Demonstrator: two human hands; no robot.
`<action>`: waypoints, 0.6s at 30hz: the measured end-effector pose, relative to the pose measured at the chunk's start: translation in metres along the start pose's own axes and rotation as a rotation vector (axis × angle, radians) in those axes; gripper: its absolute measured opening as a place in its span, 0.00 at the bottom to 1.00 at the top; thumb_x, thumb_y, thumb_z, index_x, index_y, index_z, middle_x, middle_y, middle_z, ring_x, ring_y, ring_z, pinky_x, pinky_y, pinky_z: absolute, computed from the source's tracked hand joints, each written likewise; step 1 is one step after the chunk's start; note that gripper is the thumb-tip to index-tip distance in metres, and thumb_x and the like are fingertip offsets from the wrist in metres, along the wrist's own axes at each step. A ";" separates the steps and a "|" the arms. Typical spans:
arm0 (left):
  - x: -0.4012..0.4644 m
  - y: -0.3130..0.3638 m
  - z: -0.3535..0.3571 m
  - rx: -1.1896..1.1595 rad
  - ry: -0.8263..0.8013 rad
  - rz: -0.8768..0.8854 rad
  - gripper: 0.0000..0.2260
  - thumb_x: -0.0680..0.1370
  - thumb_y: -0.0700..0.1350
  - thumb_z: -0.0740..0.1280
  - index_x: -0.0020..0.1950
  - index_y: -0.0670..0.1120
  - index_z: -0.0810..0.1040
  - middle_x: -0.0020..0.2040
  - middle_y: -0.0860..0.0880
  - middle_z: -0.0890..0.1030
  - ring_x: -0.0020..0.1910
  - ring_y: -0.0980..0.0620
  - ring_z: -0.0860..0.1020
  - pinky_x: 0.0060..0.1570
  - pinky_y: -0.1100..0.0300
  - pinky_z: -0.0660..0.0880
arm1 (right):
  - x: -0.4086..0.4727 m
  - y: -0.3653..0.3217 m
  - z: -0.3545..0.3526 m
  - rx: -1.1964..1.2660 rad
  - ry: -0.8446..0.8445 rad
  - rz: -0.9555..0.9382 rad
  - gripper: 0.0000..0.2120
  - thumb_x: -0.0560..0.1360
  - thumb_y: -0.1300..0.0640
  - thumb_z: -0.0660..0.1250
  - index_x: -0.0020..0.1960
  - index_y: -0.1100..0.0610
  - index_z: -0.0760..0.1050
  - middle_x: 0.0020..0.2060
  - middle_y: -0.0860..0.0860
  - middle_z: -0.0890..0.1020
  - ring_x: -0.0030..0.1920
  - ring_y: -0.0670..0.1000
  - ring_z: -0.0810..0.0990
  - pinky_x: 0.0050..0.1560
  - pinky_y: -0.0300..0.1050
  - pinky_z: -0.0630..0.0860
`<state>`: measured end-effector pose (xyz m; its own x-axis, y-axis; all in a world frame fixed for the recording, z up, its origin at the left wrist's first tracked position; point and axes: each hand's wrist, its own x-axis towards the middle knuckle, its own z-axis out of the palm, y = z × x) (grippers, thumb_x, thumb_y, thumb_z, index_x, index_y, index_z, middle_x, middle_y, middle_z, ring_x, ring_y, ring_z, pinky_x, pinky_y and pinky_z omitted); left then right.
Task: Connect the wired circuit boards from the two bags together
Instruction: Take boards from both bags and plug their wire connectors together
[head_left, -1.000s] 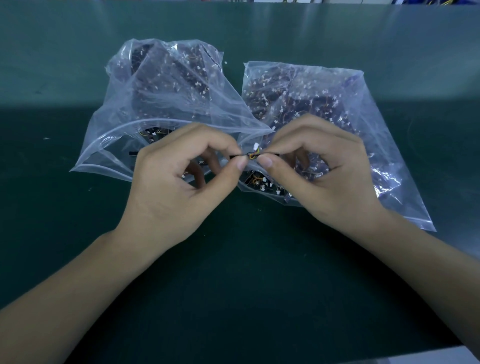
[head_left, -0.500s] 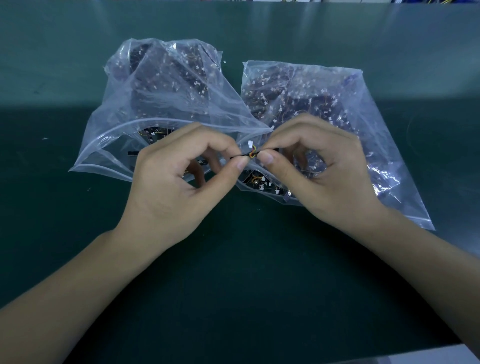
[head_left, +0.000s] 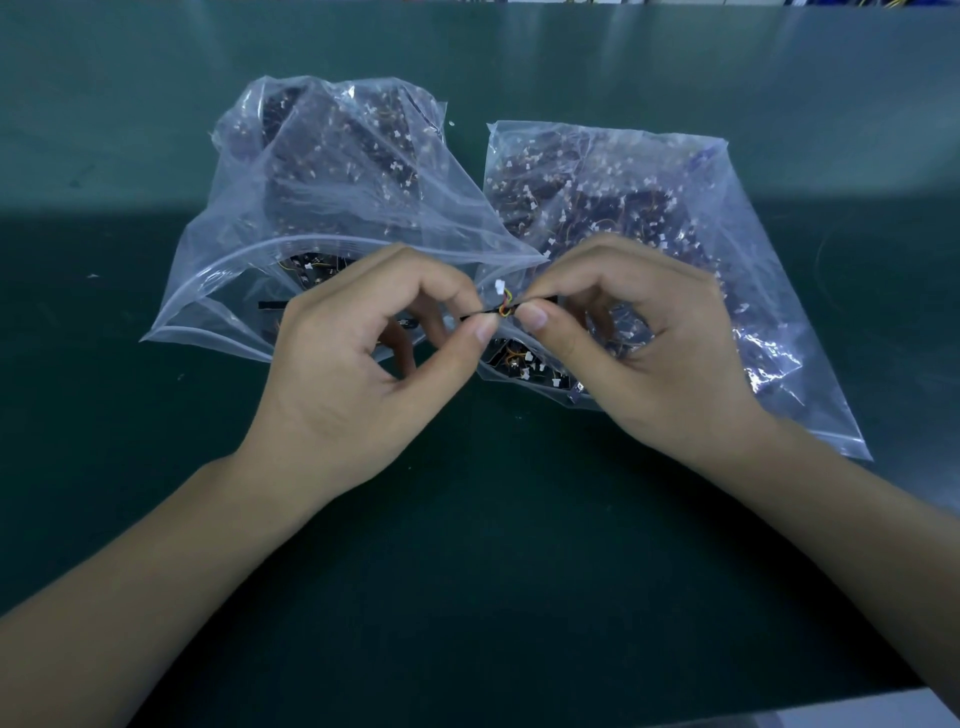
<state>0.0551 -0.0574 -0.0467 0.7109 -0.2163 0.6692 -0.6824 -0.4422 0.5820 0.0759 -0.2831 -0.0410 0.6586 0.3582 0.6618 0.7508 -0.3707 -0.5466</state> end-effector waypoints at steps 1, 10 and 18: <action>0.000 0.000 0.000 0.006 0.000 0.004 0.04 0.82 0.41 0.74 0.50 0.42 0.82 0.46 0.51 0.83 0.44 0.50 0.82 0.36 0.55 0.76 | 0.000 0.000 0.000 0.002 0.000 0.000 0.03 0.82 0.61 0.73 0.51 0.60 0.85 0.43 0.49 0.83 0.38 0.52 0.78 0.39 0.40 0.73; -0.001 -0.002 0.000 0.015 -0.012 0.025 0.04 0.82 0.39 0.74 0.50 0.41 0.82 0.46 0.51 0.83 0.44 0.49 0.83 0.35 0.53 0.76 | 0.000 0.000 0.000 -0.004 -0.020 0.007 0.04 0.82 0.61 0.73 0.50 0.61 0.85 0.43 0.43 0.81 0.36 0.50 0.77 0.39 0.40 0.72; -0.001 -0.001 0.001 0.028 -0.017 0.030 0.04 0.82 0.39 0.73 0.50 0.40 0.81 0.46 0.51 0.83 0.44 0.49 0.83 0.36 0.54 0.76 | -0.001 0.001 0.001 -0.015 -0.010 0.022 0.04 0.82 0.61 0.73 0.50 0.61 0.85 0.42 0.42 0.81 0.36 0.50 0.77 0.39 0.41 0.73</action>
<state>0.0555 -0.0573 -0.0484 0.6932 -0.2447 0.6779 -0.6986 -0.4596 0.5484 0.0763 -0.2833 -0.0424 0.6754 0.3583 0.6445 0.7354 -0.3913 -0.5531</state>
